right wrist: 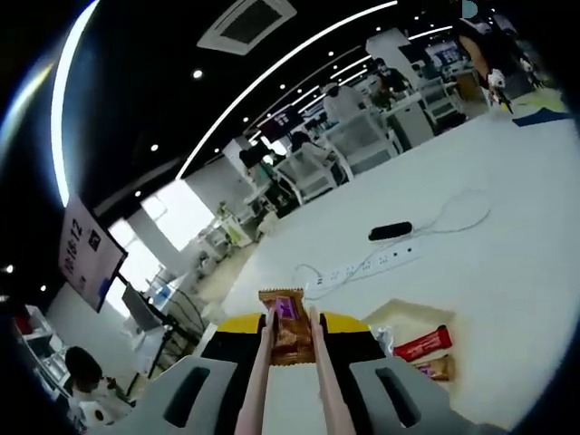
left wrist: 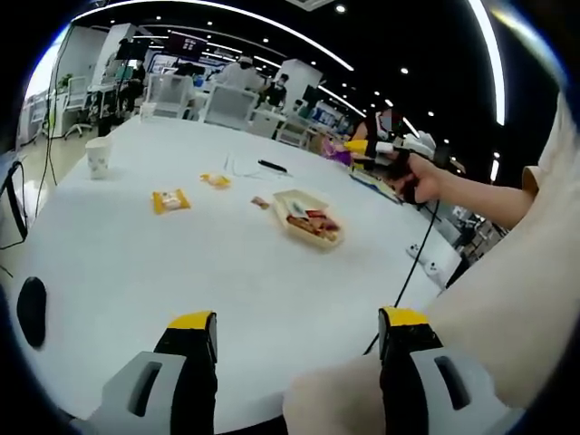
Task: Place the target food into the container with the food tongs after gripping and lifting it, then release it inside without dropping or visibly crushing the food.
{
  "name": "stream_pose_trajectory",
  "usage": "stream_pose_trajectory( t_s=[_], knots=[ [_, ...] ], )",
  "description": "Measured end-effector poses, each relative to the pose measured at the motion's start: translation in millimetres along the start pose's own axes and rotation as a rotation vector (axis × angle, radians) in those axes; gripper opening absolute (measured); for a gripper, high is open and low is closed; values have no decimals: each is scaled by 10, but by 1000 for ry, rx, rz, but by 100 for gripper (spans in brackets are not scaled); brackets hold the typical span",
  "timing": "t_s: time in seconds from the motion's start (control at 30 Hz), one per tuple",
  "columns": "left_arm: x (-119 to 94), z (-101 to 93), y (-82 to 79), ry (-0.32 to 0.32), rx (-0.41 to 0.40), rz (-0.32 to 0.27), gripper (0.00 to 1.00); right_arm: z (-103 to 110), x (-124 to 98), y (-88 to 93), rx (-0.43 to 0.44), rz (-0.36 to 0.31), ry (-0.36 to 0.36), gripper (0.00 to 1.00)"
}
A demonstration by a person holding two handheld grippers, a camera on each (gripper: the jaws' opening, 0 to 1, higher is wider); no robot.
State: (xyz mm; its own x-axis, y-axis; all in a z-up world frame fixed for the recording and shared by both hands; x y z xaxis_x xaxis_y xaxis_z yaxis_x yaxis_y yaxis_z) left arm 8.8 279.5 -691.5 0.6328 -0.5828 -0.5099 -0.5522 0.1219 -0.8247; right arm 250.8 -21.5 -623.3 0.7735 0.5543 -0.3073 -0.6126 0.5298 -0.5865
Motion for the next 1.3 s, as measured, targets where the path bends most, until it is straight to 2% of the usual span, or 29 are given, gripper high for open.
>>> stream_pose_trajectory(
  t_s=[0.5, 0.63, 0.8, 1.2, 1.3],
  knots=[
    [-19, 6, 36, -3, -9, -1, 72, -10, -25, -26, 26, -25, 7, 23],
    [-19, -1, 38, -2, -9, -2, 72, -138, -25, -92, 66, -46, 15, 23],
    [-31, -8, 50, -5, -13, -4, 72, -212, -13, -112, 74, -45, 17, 24],
    [-83, -15, 80, -15, -18, -4, 71, -224, 169, 74, 154, -14, 29, 27],
    [-106, -10, 96, -21, -21, -3, 71, -178, 227, 134, 147, 14, 19, 27]
  ],
)
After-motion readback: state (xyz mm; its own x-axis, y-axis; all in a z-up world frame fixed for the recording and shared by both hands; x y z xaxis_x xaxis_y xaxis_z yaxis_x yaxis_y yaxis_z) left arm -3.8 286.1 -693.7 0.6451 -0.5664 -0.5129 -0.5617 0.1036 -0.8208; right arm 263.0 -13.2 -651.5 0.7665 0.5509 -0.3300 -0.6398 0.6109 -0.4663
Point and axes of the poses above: the point that each gripper's makers call its tool centre point, and the gripper's own axes: x roughly forward along the fingers, z roughly to its left, y roughly out of its underside, the point moved 7 cm from there along -x, roughly backward along the fingers, and after that the axes turned 14 degrees about x, right-handed, at the moved point
